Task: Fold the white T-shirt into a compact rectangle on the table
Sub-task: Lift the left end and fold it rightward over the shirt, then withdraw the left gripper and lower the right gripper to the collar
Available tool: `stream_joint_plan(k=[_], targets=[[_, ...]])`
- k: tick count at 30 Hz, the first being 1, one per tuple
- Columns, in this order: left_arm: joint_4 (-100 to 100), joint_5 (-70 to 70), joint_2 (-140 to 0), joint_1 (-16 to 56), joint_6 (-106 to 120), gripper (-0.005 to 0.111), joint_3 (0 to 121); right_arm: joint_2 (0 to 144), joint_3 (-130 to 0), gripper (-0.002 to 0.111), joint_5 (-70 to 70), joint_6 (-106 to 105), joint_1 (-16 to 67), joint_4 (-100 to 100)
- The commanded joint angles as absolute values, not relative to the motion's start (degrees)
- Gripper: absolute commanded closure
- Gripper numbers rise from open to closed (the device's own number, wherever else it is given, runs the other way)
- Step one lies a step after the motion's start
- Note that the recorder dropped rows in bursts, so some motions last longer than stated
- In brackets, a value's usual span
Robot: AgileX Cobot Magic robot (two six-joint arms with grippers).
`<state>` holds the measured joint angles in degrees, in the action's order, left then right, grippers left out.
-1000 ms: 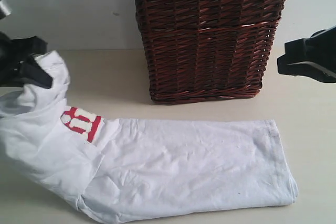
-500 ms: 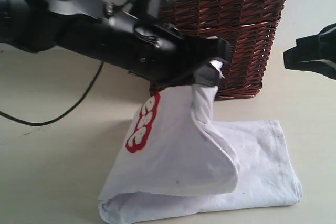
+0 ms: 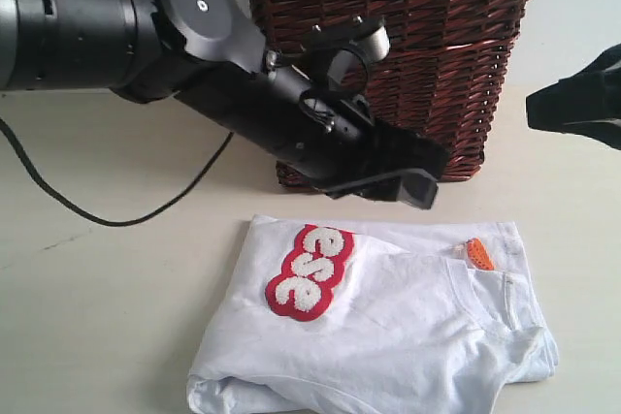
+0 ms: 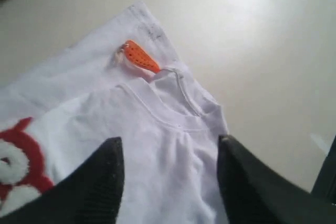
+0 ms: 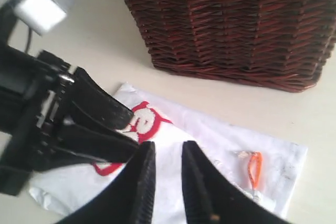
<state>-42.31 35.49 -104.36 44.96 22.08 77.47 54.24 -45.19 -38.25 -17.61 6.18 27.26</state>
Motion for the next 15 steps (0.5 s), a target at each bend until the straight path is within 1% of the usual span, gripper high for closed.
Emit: stream_joint_plan(k=[1, 4, 6, 8, 15], targets=[[-36.6, 36.6, -99.2, 43.1, 21.9, 0.074, 77.7, 58.5, -44.1, 0.083, -36.5, -2.2, 6.0, 11.2], [-33.4, 34.8, -94.1, 42.6, 21.9, 0.086, 75.6, 63.9, -44.2, 0.076, -37.6, 9.2, 6.0, 0.0], [-31.7, 31.5, -89.8, 42.6, 21.9, 0.096, 72.8, 66.9, -44.2, 0.072, -37.9, 11.8, 6.0, -1.5], [-30.2, 27.7, -84.5, 42.6, 22.1, 0.107, 68.7, 69.8, -44.2, 0.07, -37.9, 11.8, 6.0, -1.5], [-28.7, 20.4, -67.2, 42.6, 22.2, 0.107, 54.3, 80.8, -44.4, 0.07, -35.6, 12.1, 5.5, -0.8]])
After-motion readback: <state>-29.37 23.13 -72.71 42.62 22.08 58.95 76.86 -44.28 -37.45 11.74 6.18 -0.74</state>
